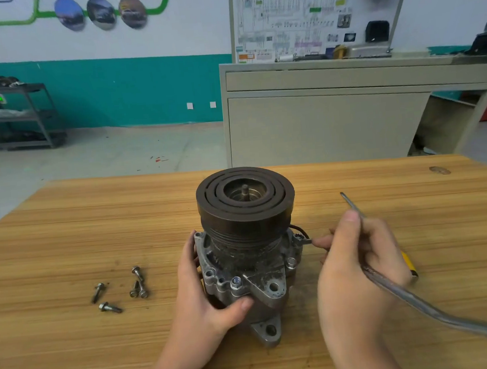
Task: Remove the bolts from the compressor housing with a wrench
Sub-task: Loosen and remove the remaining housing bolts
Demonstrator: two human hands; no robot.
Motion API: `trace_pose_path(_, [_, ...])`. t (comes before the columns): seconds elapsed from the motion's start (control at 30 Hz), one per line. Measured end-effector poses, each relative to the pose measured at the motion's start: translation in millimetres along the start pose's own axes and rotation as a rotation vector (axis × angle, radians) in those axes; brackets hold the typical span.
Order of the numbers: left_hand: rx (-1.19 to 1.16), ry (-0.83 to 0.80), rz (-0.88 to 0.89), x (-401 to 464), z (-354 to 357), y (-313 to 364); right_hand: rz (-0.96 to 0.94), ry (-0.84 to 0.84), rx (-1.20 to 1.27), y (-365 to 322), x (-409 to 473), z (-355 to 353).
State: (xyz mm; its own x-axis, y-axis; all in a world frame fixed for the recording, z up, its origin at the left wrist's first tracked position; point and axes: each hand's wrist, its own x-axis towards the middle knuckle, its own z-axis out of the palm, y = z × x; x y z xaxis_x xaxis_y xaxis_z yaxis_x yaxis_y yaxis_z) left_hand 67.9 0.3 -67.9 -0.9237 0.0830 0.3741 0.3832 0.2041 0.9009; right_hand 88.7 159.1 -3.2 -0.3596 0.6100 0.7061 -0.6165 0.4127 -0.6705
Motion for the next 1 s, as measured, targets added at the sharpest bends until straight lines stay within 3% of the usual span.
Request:
trace_pose_path(0.1, [0.022,0.0,0.005,0,0,0,-0.075,-0.062,-0.122,-1,-15,-1])
trace_pose_path(0.23, [0.036,0.005,0.017,1,0,-2,0.065,-0.047,-0.206,0,-35,-4])
trace_pose_path(0.37, [0.033,-0.002,0.021,2,1,-4,0.312,0.052,0.199,16,-5,-10])
trace_pose_path(0.5, [0.008,0.003,0.011,4,1,-4,0.751,-0.171,0.674,48,36,-8])
trace_pose_path(0.6, [0.001,0.006,0.033,6,2,-1,1.03,-0.382,0.78,68,61,5])
trace_pose_path(0.7, [0.004,0.012,0.035,6,3,0,1.189,-0.387,0.826,72,64,15])
trace_pose_path(0.87, [-0.021,-0.01,0.027,5,1,-1,1.05,0.092,0.916,49,51,-3])
trace_pose_path(1.0, [-0.017,-0.014,0.053,5,1,1,0.813,0.078,0.622,25,28,-19])
